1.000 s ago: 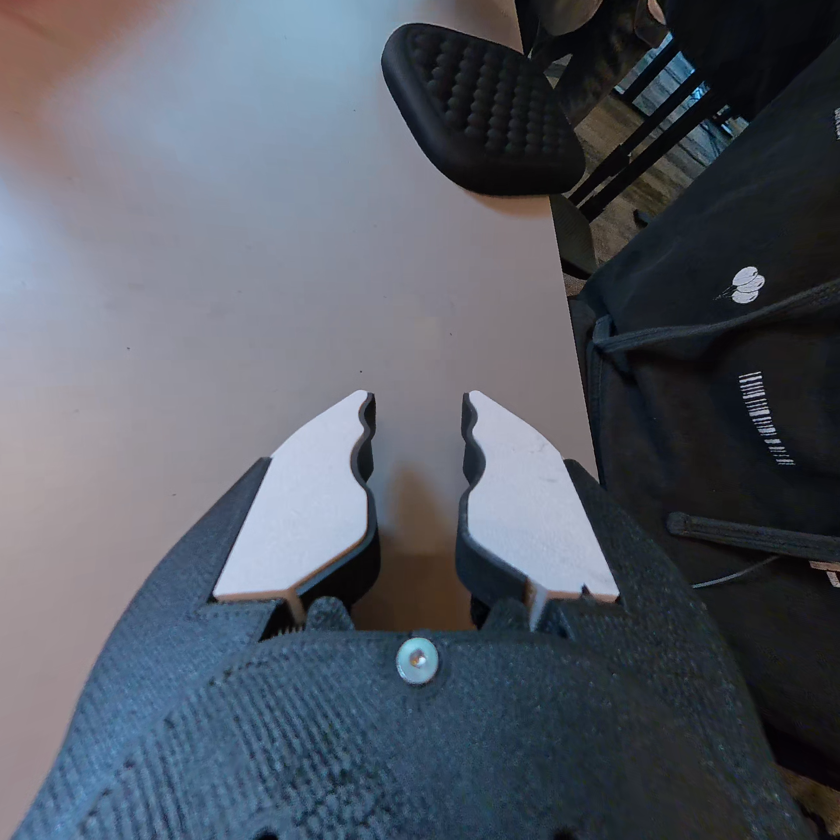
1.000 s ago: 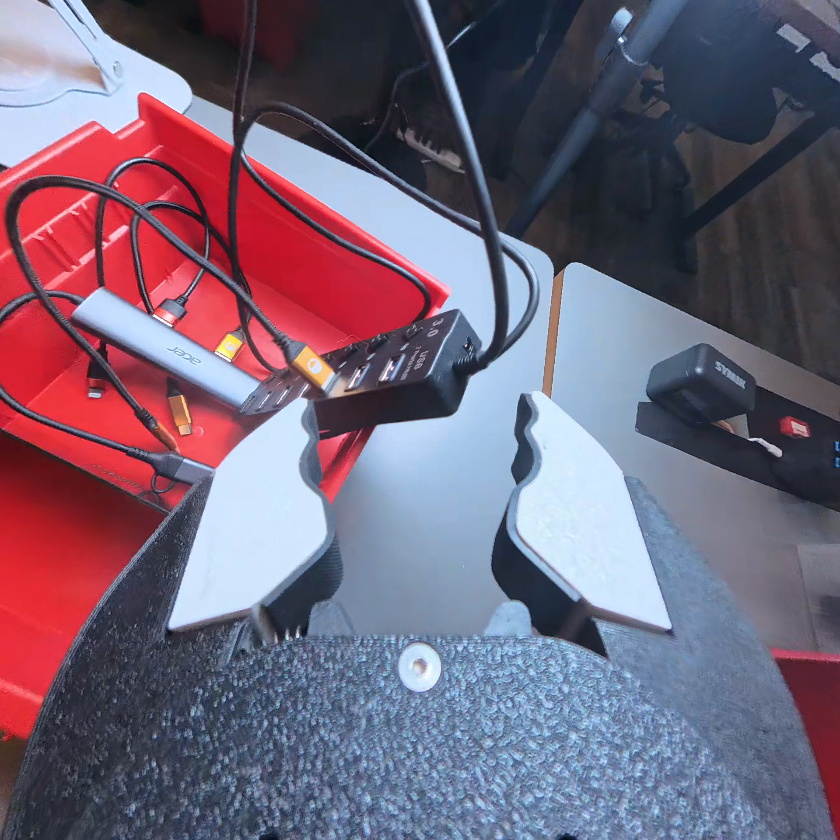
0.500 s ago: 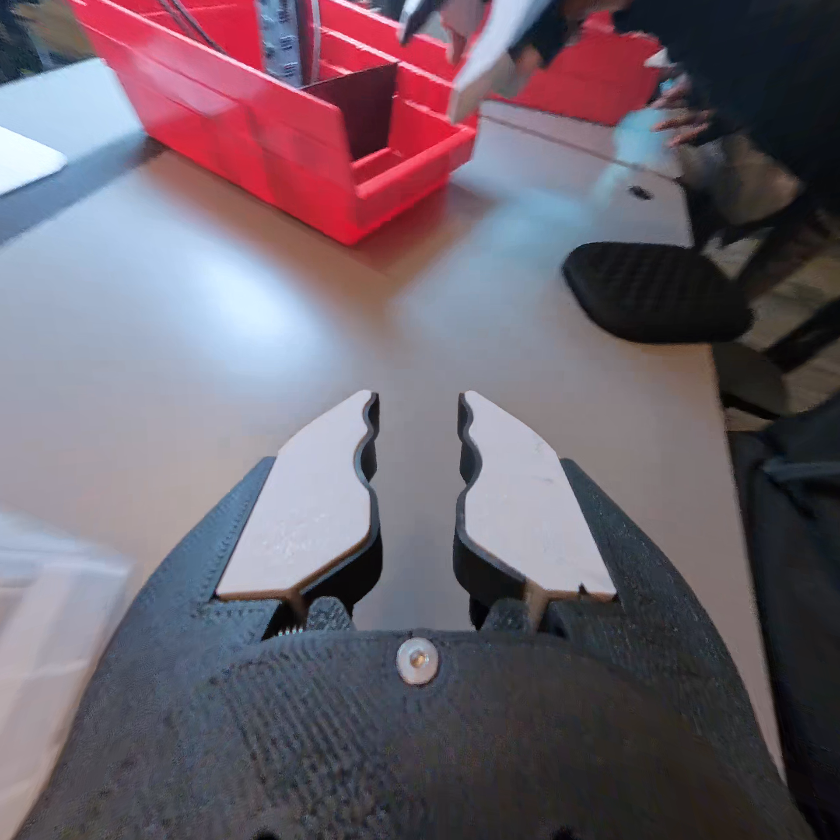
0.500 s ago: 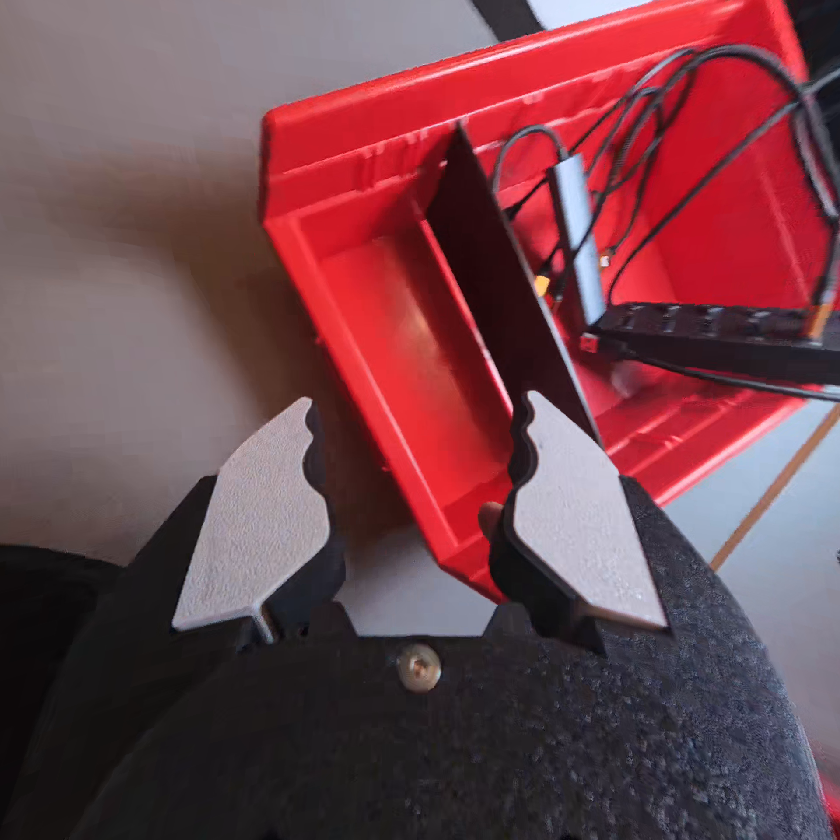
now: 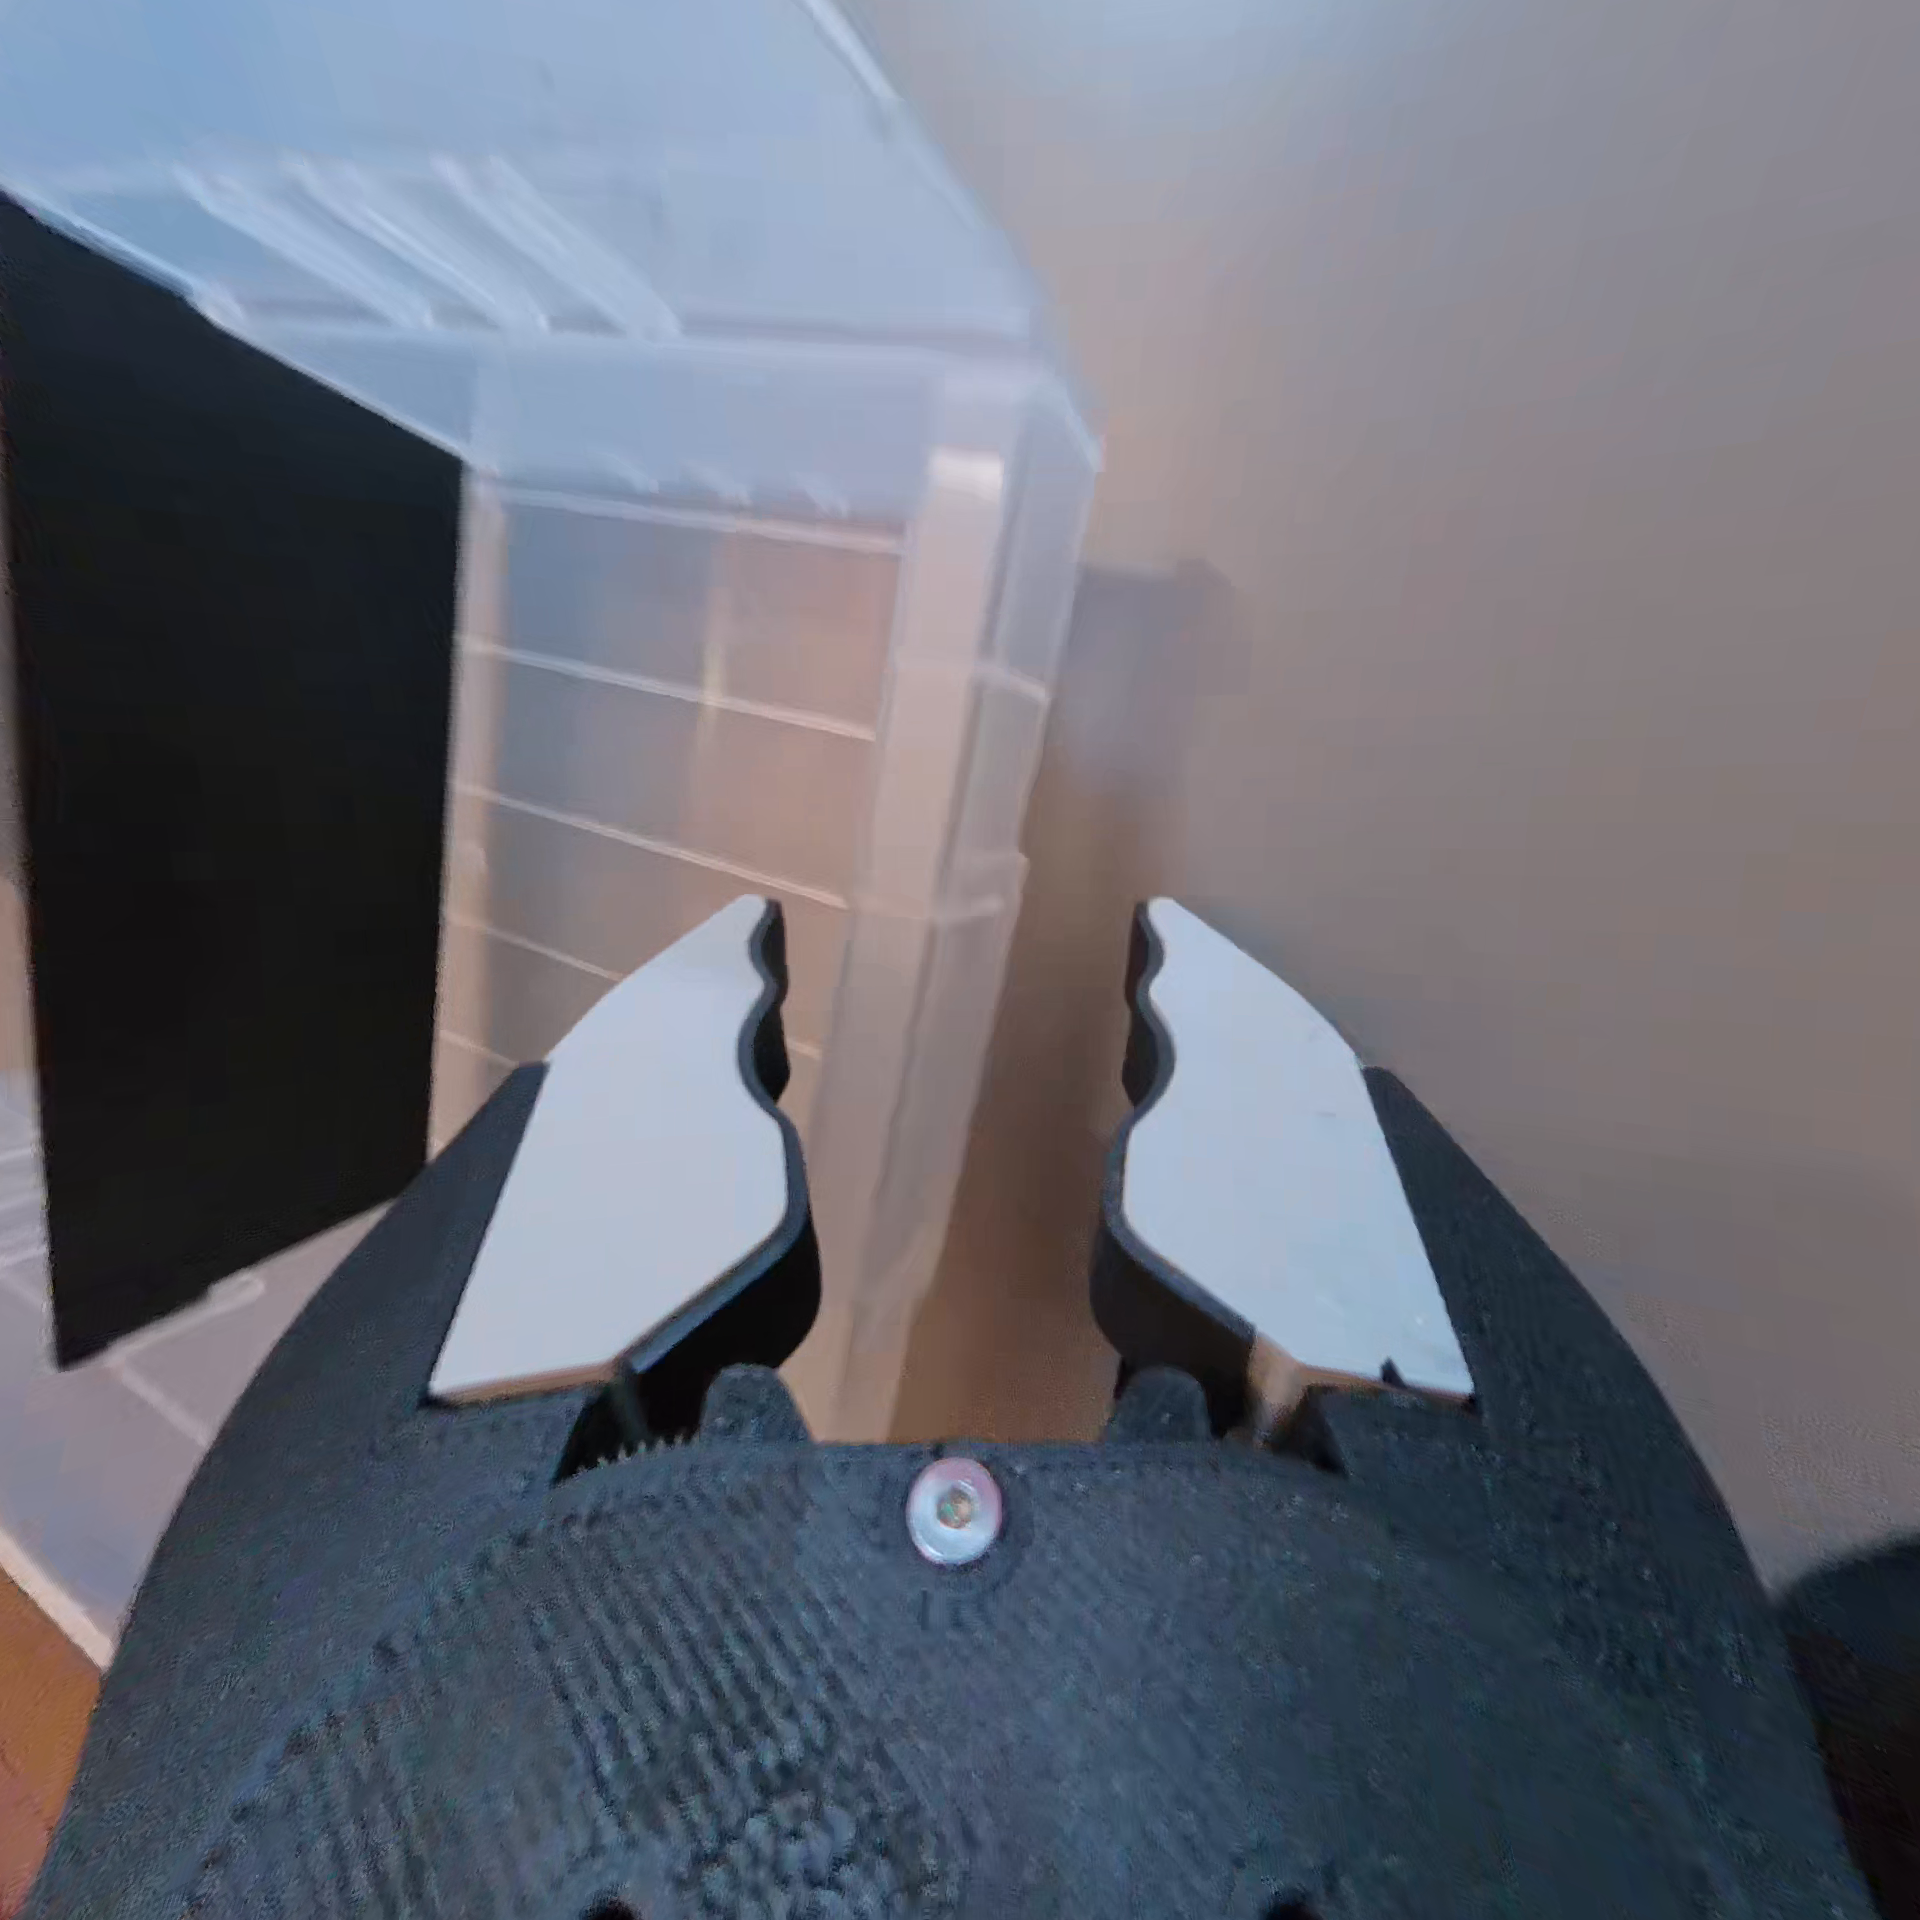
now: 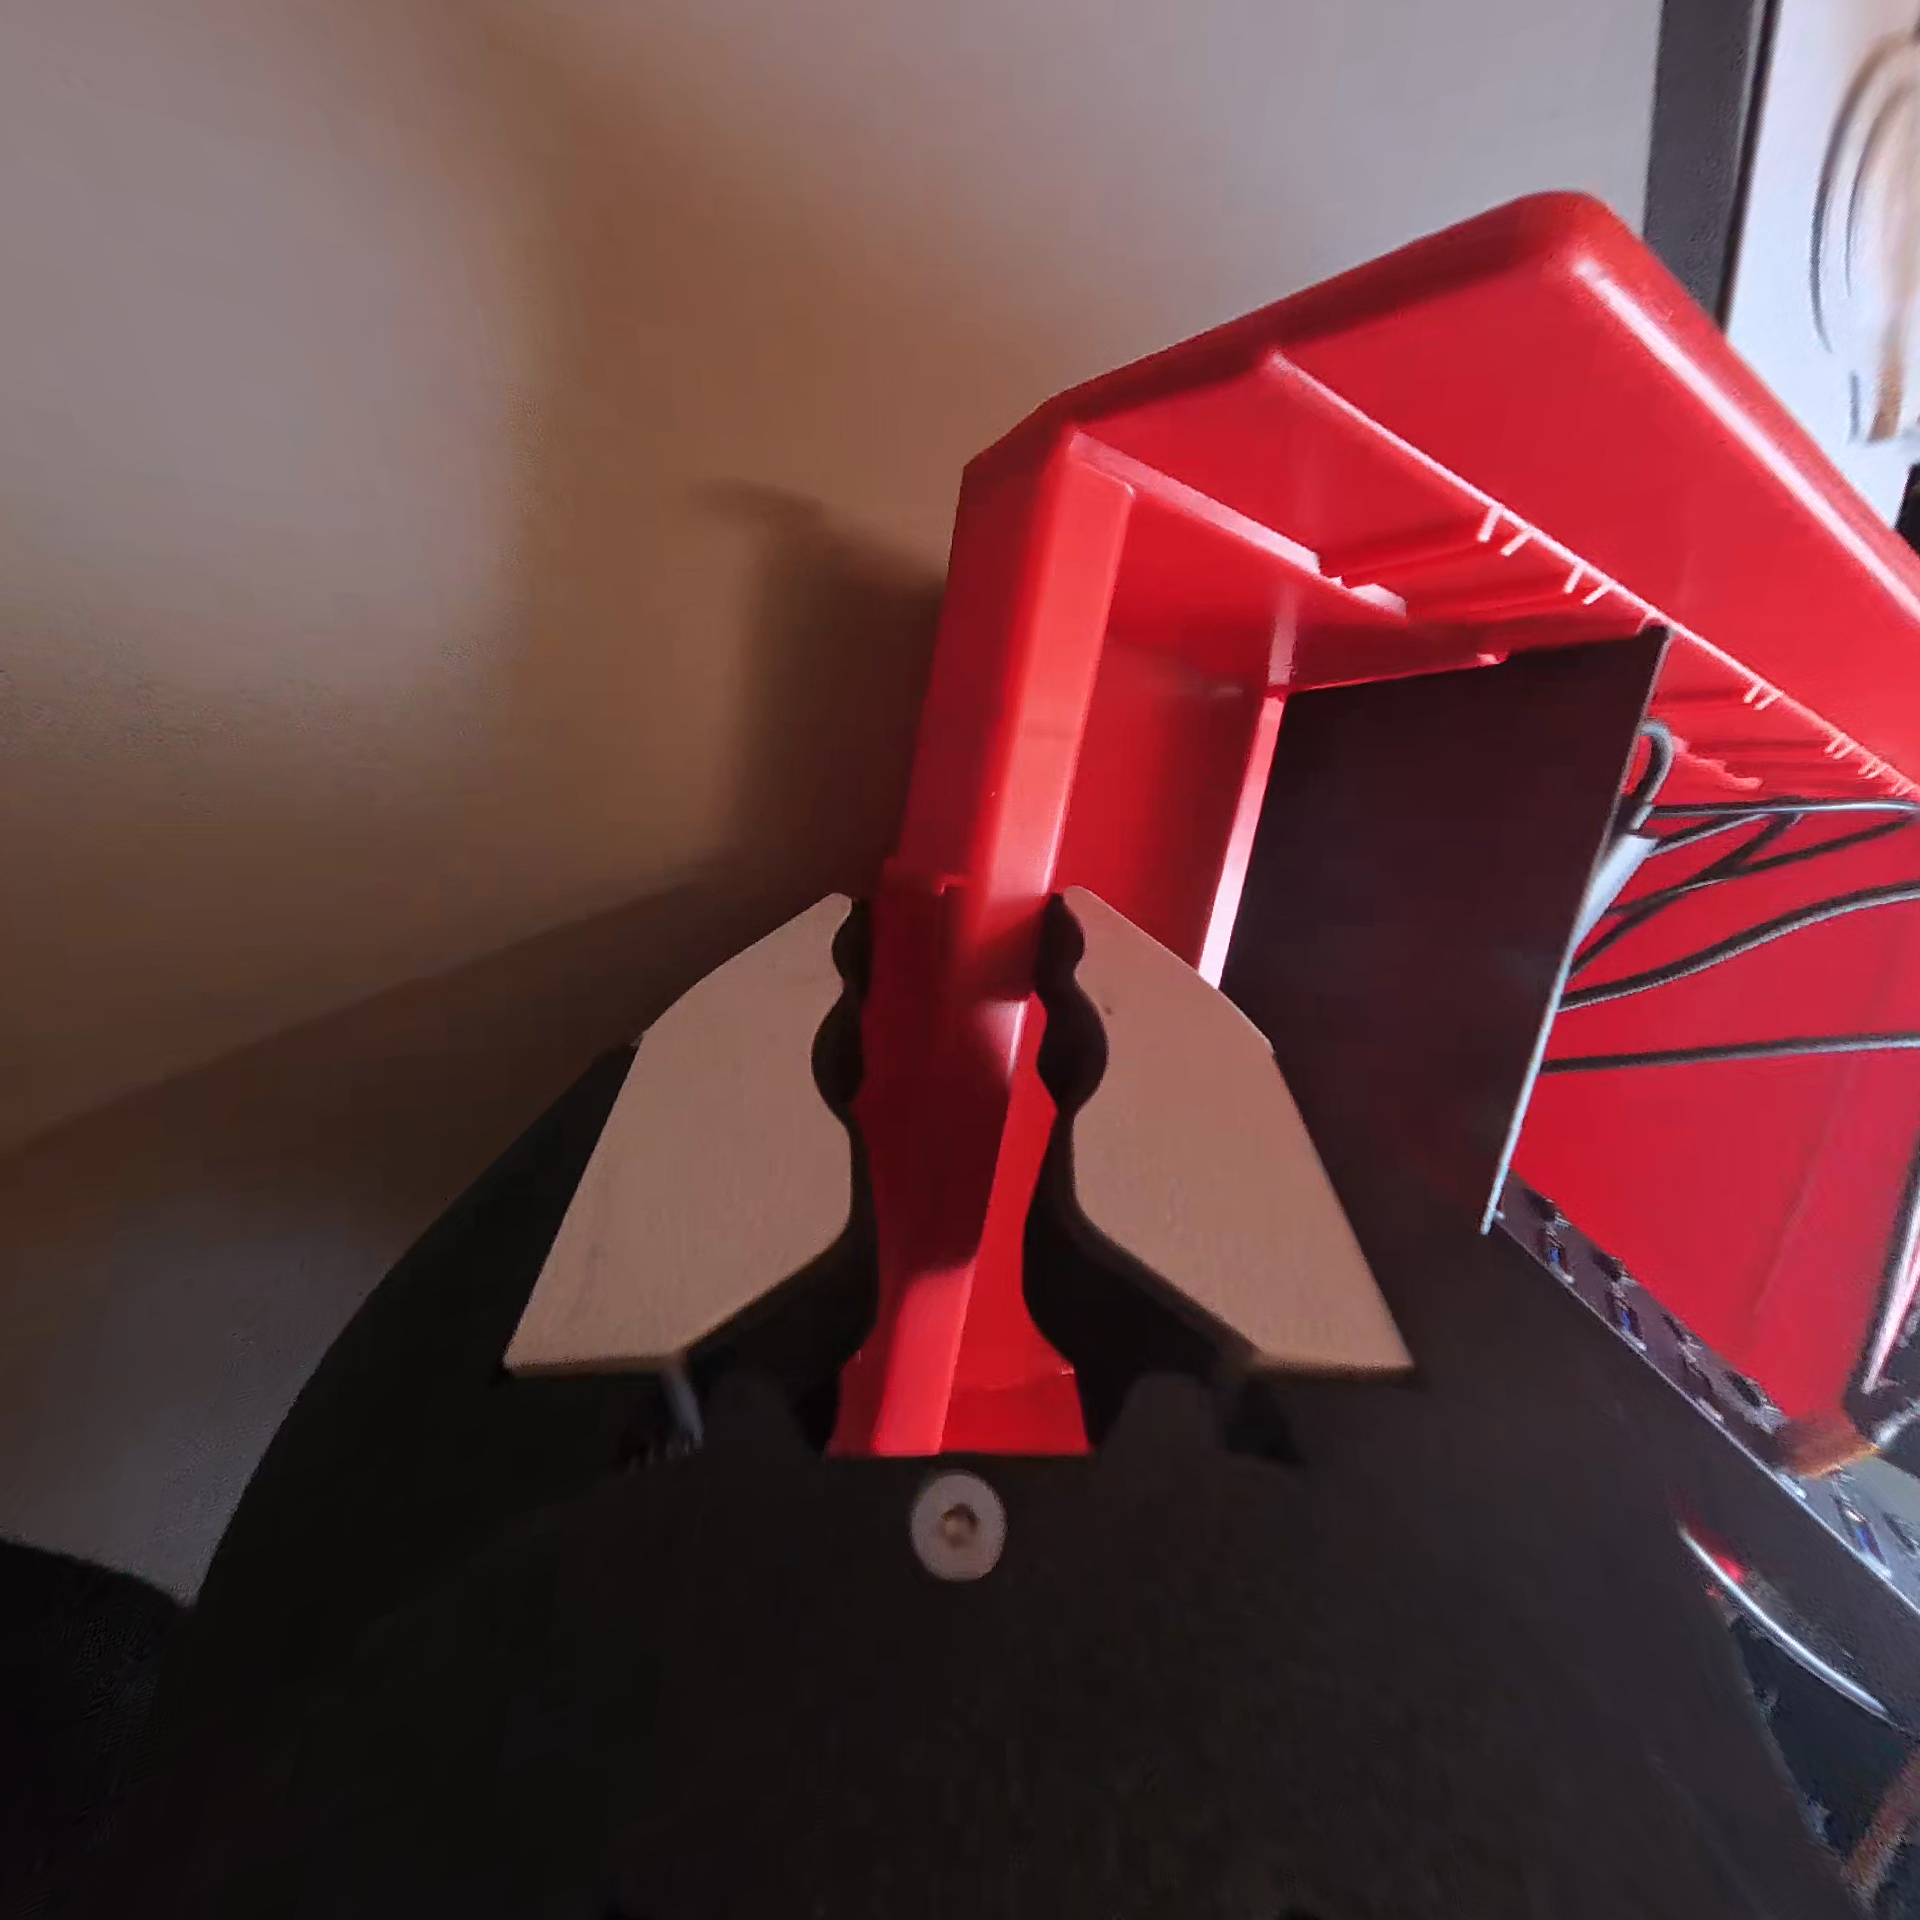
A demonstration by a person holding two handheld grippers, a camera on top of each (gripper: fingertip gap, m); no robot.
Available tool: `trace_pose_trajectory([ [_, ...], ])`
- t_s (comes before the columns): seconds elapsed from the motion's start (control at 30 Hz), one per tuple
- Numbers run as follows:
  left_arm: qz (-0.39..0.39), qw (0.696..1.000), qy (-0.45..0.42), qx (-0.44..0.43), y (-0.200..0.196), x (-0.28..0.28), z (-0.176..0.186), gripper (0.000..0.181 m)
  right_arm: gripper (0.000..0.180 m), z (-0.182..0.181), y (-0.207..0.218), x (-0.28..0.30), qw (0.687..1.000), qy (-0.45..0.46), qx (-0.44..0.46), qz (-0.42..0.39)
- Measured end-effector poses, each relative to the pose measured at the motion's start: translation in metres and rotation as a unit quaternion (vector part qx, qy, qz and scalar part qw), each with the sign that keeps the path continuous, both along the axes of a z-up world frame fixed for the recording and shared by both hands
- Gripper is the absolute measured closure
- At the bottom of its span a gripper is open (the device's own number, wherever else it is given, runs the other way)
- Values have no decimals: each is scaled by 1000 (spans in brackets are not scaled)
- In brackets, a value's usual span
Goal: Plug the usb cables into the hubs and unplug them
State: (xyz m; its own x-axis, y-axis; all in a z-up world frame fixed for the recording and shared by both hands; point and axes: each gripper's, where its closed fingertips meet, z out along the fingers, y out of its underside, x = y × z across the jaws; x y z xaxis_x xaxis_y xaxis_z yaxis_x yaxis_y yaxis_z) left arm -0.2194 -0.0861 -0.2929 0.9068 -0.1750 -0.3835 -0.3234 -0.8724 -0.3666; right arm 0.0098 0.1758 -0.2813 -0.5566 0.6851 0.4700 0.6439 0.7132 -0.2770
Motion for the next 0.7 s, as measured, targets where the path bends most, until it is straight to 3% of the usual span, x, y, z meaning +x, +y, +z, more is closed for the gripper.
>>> trace_pose_trajectory([
  [0.03,-5,1000,12,10,6,-4,0,125,148,0,-11,3,1000,4,9,14],
  [0.1,-36,999,38,-1,14,-5,-4,148,148,0,-36,14,999,11,10,35],
  [0.27,-86,992,86,25,55,16,-1,151,149,9,-101,49,996,54,-15,65],
  [0.43,-147,985,78,37,96,53,1,151,141,50,-153,87,977,150,-143,45],
  [0.6,-215,971,74,73,126,91,10,146,141,95,-102,125,945,261,-172,-94],
  [0.7,-211,956,-51,198,124,131,52,141,137,101,-47,151,907,321,-171,-210],
])
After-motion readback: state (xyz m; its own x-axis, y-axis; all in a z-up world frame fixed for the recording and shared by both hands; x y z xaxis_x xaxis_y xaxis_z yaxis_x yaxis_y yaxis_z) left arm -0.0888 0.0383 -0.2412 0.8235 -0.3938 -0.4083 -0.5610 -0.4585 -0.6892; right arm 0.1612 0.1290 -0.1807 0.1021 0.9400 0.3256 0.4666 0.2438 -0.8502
